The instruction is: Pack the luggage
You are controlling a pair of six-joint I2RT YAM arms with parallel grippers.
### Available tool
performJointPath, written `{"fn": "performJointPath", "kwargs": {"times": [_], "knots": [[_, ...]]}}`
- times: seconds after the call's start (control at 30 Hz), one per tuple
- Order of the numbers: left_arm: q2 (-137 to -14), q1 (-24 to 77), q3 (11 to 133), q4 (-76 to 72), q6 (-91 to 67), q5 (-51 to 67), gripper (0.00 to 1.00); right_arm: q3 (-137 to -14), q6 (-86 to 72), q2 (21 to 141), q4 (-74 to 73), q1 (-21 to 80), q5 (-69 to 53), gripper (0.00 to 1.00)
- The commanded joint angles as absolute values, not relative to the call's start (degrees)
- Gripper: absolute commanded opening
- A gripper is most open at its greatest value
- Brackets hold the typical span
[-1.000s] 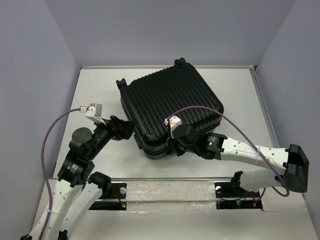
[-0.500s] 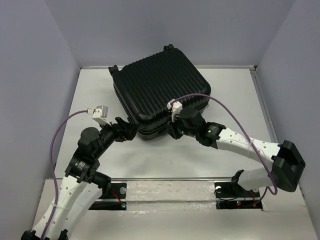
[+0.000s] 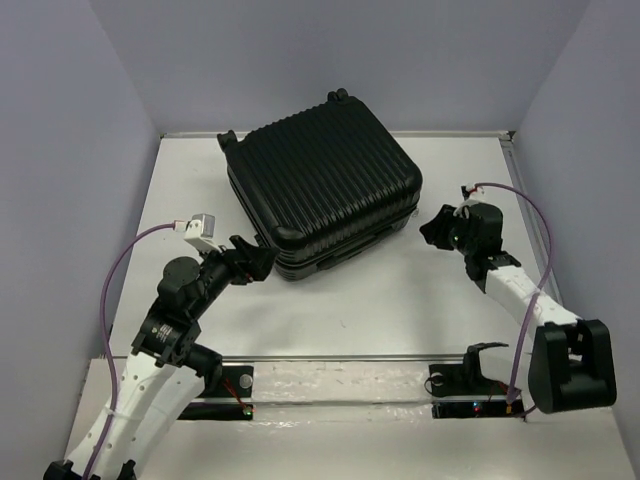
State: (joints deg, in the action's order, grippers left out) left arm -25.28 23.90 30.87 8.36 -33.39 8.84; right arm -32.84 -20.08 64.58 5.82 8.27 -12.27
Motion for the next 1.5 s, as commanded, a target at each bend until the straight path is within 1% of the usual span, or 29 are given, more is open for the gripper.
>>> {"fn": "performJointPath", "kwargs": {"times": [0.0, 0.07, 0.1, 0.13, 0.17, 0.2, 0.27, 0.33, 0.5, 0.6, 0.73, 0.87, 1.1, 1.13, 1.17, 1.23, 1.3, 1.47], "knots": [[-26.4, 23.7, 32.5, 6.1, -32.5, 7.1, 0.99, -30.3, -20.9, 74.1, 25.2, 0.8, -22.9, 0.37], [-26.9, 23.7, 32.5, 6.3, -32.3, 7.0, 0.99, -28.7, -21.0, 78.5, 33.7, -0.4, -26.4, 0.37], [-27.2, 23.7, 32.4, 6.2, -32.2, 7.4, 0.99, -28.4, -21.8, 80.7, 39.8, -1.8, -30.5, 0.38], [-27.2, 23.7, 32.4, 6.2, -32.1, 7.5, 0.99, -28.0, -22.1, 84.9, 42.9, -1.8, -32.2, 0.39], [-27.1, 23.7, 32.6, 6.3, -31.8, 7.5, 0.99, -28.0, -22.5, 86.7, 45.8, -2.4, -33.3, 0.44], [-27.0, 23.7, 32.8, 6.7, -31.6, 6.9, 0.99, -28.2, -23.2, 88.2, 49.8, -3.1, -36.1, 0.46], [-27.0, 23.7, 33.8, 8.2, -30.2, 5.9, 0.99, -28.6, -23.6, 90.9, 52.2, -3.1, -37.3, 0.54], [-26.7, 23.7, 34.2, 8.8, -29.9, 5.6, 0.99, -29.1, -23.3, 92.2, 54.4, -3.1, -38.5, 0.56], [-26.7, 23.7, 33.9, 8.5, -29.4, 7.3, 0.99, -31.2, -22.7, 93.2, 56.0, -3.1, -39.5, 0.56], [-27.3, 23.7, 34.0, 7.9, -28.8, 8.9, 0.99, -34.1, -21.7, 93.9, 54.0, -3.1, -40.9, 0.56], [-28.1, 23.7, 35.2, 8.4, -27.3, 9.2, 0.99, -36.7, -21.4, 96.0, 53.4, -3.1, -42.5, 0.5], [-27.9, 23.7, 35.6, 8.9, -26.5, 8.9, 0.99, -38.9, -20.7, 97.0, 52.4, -3.1, -44.6, 0.48], [-28.6, 23.7, 35.5, 8.4, -26.2, 9.0, 0.99, -41.4, -19.8, 98.0, 51.8, -3.1, -49.0, 0.49], [-28.7, 23.7, 35.5, 8.4, -26.2, 9.1, 0.99, -41.9, -19.7, 98.3, 51.4, -3.1, -49.7, 0.47], [-28.7, 23.7, 35.5, 8.6, -26.3, 9.1, 0.99, -42.6, -19.5, 98.5, 50.9, -3.1, -50.4, 0.39], [-28.6, 23.7, 35.4, 8.7, -26.4, 9.1, 0.99, -44.6, -19.2, 99.1, 48.3, -3.1, -51.7, 0.36], [-28.3, 23.7, 35.2, 8.6, -26.7, 9.1, 0.99, -45.9, -19.4, 100.2, 47.8, -3.7, -52.6, 0.28], [-28.1, 23.7, 35.1, 8.5, -27.2, 9.4, 0.99, -49.2, -19.4, 102.9, 45.6, -3.7, -56.1, 0.22]]}}
